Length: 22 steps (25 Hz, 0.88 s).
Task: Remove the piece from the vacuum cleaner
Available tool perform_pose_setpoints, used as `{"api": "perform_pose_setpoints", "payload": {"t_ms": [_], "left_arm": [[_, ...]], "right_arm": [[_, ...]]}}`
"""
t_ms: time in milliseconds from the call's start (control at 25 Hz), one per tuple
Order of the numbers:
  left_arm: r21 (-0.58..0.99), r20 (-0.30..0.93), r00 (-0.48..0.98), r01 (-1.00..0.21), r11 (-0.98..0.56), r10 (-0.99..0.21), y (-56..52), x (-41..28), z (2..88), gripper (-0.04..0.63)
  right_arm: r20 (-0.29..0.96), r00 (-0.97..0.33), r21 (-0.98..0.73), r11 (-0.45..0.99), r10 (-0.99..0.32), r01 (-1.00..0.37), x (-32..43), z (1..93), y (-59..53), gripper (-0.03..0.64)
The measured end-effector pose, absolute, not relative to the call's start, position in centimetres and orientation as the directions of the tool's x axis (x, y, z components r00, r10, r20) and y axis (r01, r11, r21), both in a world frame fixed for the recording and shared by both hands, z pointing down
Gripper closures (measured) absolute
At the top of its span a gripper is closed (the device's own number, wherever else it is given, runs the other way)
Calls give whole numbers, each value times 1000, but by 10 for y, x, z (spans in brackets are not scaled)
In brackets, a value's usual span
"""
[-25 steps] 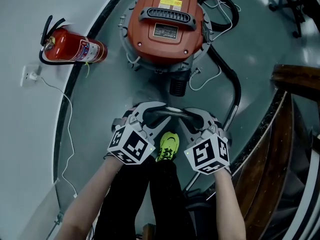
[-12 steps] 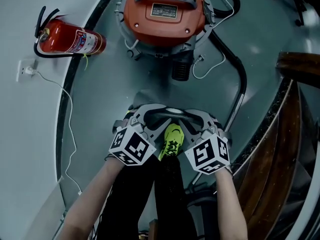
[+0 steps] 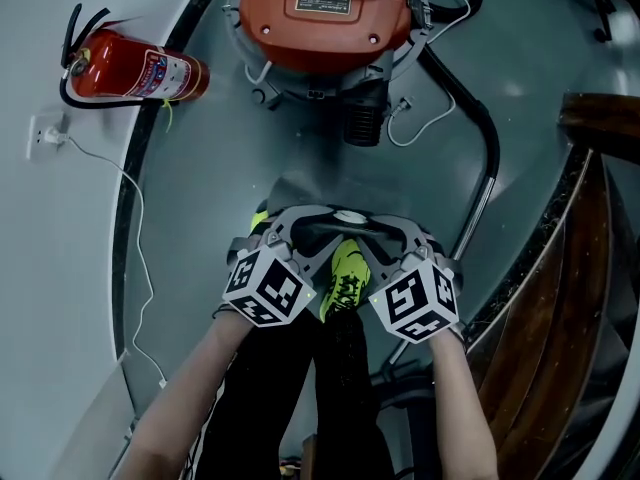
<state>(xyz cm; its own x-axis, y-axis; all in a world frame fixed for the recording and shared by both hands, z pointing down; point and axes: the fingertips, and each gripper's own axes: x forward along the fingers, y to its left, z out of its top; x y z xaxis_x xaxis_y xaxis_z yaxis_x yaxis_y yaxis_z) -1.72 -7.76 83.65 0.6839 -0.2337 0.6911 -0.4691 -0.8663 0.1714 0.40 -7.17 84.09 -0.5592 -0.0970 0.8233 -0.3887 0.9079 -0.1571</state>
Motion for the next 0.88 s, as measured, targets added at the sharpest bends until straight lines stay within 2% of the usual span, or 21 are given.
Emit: {"api": "perform_pose_setpoints", "payload": {"t_ms": [640,880], "left_arm": [[168,662,704,-475,-864,-258,-91,-13,848,469],[159,656,696,-506,-848,-292,-101,-22,850,402]], "right_arm": [[810,-574,-205,858,-121,-471,8,854,-83,517],[799,-589,-258,815,-122,-519,11,858,-86,457]]}}
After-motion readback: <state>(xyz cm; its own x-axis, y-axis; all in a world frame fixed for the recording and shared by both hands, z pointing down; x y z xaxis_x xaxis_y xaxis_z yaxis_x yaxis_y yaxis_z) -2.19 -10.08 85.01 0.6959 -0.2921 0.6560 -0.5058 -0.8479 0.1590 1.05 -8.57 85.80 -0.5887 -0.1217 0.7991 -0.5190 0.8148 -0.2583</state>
